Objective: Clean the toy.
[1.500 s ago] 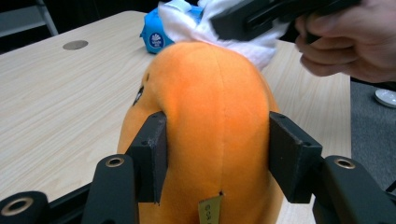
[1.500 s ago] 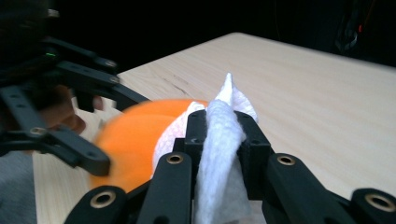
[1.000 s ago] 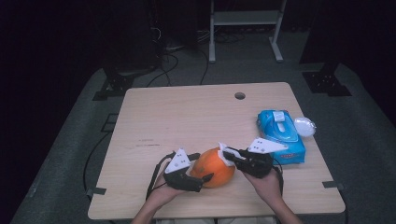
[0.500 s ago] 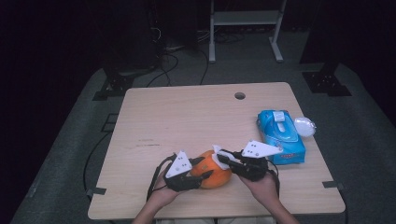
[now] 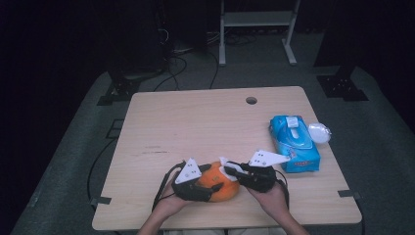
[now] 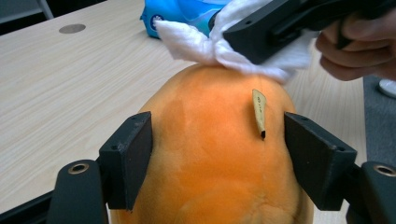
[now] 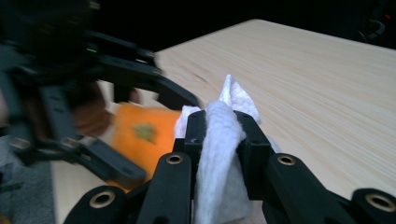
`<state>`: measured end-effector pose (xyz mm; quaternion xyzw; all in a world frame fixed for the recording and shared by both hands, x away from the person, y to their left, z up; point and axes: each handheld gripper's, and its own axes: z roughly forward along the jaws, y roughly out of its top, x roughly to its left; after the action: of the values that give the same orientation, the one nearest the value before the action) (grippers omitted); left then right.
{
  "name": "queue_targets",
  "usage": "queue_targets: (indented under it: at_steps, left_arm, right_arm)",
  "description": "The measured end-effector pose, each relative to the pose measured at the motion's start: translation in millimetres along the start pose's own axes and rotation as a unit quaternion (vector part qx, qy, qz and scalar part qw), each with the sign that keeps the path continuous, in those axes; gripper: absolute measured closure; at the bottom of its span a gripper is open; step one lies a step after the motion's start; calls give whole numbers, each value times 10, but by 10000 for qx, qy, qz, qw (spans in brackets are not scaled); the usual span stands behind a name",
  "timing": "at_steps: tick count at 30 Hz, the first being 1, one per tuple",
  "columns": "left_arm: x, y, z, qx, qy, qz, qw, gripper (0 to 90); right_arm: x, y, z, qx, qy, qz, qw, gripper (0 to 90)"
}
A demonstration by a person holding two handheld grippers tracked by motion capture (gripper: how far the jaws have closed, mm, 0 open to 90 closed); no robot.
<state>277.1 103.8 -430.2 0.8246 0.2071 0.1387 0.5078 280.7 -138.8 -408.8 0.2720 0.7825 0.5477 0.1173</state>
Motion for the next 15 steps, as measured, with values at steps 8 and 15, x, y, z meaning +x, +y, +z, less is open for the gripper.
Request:
queue_targets:
  at_steps: [8, 15]
  left_arm:
    - [40, 6, -58, -87, -196, -130, 9997, 189]
    - [-29, -3, 3, 57, -49, 57, 10000, 270]
  right_arm:
    - [-123, -61, 18, 55, -114, 87, 9999, 764]
    - [-40, -26, -4, -7, -88, 54, 9999, 763]
